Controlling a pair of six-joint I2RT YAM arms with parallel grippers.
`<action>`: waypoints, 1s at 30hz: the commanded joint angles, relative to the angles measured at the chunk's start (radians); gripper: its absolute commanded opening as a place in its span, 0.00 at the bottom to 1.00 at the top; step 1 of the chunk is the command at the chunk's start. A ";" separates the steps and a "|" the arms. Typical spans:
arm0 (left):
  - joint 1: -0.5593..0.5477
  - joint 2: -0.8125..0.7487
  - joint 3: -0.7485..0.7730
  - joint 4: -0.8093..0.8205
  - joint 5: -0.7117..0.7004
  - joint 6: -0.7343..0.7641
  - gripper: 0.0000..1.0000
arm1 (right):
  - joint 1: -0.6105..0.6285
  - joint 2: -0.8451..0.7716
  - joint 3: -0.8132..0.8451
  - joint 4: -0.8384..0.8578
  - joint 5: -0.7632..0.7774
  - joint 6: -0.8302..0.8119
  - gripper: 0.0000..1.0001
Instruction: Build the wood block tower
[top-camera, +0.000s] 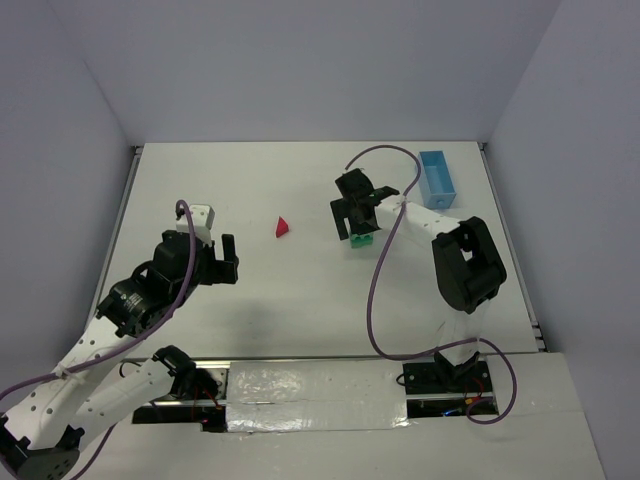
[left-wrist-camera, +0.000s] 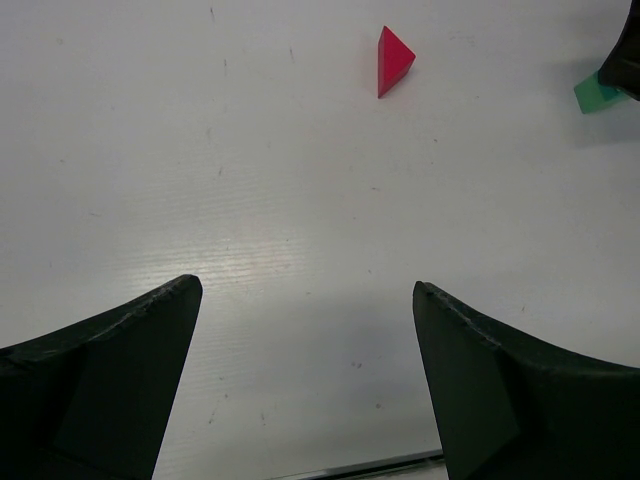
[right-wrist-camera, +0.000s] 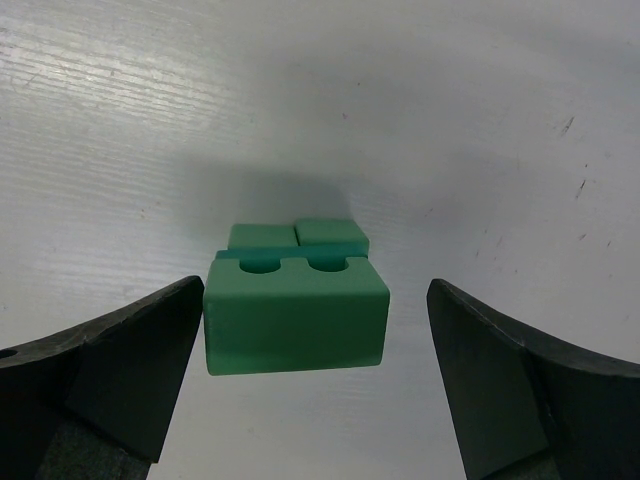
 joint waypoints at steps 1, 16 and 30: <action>-0.004 -0.013 0.001 0.038 0.003 0.017 0.99 | -0.005 0.007 -0.005 0.010 0.012 -0.008 1.00; -0.004 -0.014 -0.001 0.038 0.003 0.015 0.99 | -0.013 0.010 -0.005 0.004 0.030 -0.005 1.00; -0.004 -0.016 0.001 0.038 0.003 0.015 1.00 | -0.016 0.019 0.000 -0.001 0.041 -0.005 1.00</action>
